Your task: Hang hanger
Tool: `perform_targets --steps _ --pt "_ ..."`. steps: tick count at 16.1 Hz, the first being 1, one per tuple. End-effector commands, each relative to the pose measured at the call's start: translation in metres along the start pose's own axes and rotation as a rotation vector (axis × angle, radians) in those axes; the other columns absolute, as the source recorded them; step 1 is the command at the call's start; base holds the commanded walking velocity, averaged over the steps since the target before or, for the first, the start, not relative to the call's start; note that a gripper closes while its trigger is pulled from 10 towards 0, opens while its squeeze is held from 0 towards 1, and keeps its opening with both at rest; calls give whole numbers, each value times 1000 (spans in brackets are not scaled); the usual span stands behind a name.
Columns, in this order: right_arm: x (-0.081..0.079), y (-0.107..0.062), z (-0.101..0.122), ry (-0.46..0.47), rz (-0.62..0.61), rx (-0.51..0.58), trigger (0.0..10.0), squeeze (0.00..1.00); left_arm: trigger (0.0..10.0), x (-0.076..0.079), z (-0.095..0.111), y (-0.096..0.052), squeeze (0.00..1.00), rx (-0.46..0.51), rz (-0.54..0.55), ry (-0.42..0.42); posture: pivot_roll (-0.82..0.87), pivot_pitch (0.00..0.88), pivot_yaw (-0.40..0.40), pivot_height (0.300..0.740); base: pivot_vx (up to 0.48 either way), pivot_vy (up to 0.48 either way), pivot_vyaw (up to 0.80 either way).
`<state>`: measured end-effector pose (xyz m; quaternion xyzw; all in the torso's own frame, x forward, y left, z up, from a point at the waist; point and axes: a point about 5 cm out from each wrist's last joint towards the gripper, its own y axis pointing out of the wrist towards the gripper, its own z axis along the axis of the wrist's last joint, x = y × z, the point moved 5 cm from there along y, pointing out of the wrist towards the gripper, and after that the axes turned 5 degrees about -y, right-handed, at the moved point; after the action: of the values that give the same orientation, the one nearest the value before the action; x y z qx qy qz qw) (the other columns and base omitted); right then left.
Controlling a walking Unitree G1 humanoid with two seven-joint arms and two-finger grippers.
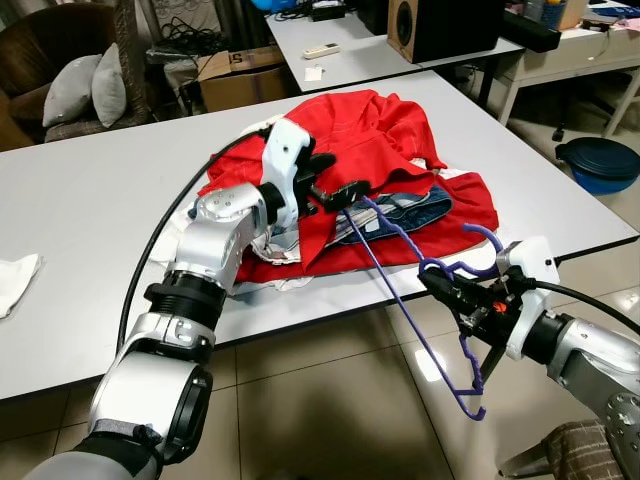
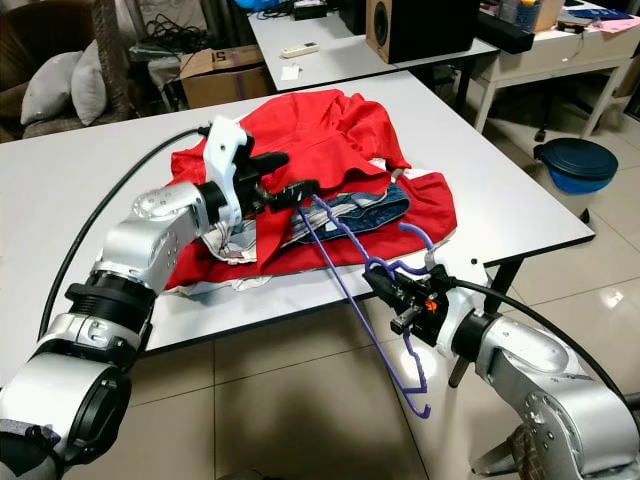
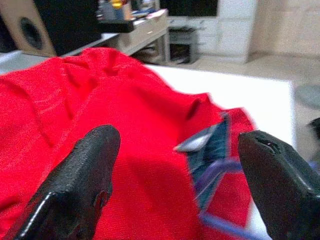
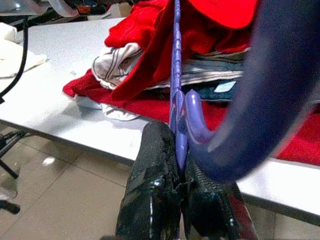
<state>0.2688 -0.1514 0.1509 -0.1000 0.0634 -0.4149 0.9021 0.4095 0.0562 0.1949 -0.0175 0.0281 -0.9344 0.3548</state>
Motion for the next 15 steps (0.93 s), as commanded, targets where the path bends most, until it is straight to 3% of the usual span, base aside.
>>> perform_targets --steps 1,2,4,12,14,15 --pt "4 3 7 -23 -16 23 10000 0 10000 -8 3 -7 753 -16 42 66 -172 0 150 740 0 0 0" --pt "7 5 10 -30 -21 27 10000 0 10000 -11 2 -13 0 -45 60 93 -172 0 149 740 0 0 0" --pt "7 8 15 -43 -10 38 10000 0 10000 -20 -3 -19 0 -91 129 170 -168 0 144 740 0 0 0" --pt "4 21 20 -67 40 40 10000 0 10000 6 -21 -6 0 -114 83 34 -166 0 136 740 0 0 0" --pt "4 22 21 -76 49 37 10000 0 10000 -1 -30 -6 0 -164 135 81 -166 0 137 740 0 0 0" --pt "3 23 22 -81 55 41 10000 0 10000 -8 -35 -7 0 -199 175 154 -168 0 136 740 0 0 0"
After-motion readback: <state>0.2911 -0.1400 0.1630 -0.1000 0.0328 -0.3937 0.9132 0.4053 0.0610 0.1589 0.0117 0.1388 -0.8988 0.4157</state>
